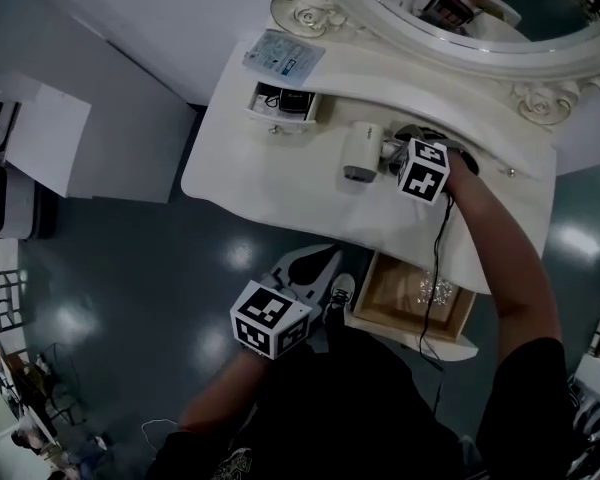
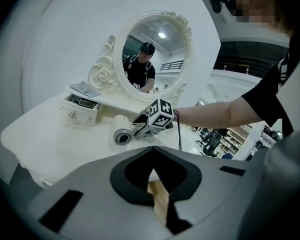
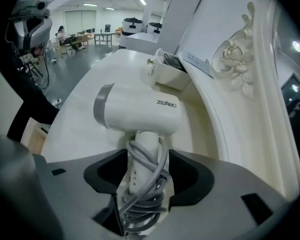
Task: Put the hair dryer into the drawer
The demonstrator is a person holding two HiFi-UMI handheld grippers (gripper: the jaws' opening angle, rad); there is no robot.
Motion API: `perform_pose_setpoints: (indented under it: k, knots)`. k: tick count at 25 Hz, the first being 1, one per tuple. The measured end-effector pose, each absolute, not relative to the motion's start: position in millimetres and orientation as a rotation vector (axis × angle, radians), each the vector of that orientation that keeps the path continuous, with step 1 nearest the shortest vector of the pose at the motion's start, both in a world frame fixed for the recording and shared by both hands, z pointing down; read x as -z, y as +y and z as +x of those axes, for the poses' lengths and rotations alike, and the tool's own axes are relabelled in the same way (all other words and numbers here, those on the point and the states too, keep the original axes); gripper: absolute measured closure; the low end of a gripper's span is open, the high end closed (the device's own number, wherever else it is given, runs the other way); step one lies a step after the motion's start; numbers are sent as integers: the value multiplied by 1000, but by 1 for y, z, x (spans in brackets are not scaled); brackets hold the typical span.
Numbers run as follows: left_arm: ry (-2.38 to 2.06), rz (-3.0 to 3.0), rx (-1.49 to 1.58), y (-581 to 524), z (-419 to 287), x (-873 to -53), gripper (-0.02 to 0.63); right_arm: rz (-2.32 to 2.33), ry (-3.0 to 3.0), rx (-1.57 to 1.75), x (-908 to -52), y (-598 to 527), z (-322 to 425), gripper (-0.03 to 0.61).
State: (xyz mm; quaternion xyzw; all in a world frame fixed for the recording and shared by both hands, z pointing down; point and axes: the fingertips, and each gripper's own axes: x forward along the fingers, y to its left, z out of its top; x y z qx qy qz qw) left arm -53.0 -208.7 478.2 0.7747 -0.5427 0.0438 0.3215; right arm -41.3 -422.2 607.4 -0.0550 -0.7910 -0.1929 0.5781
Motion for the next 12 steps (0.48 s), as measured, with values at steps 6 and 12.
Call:
perform_pose_setpoints:
  k: [6,12]
  knots:
    - [-1449,1996,-117,-204,-66,-482,611,-207,-1772,442,-624,-424,-46,324]
    - [-1439,1995,-111,-200,-69,-485,611,-274,-1743,387,-625,-421,-47,339]
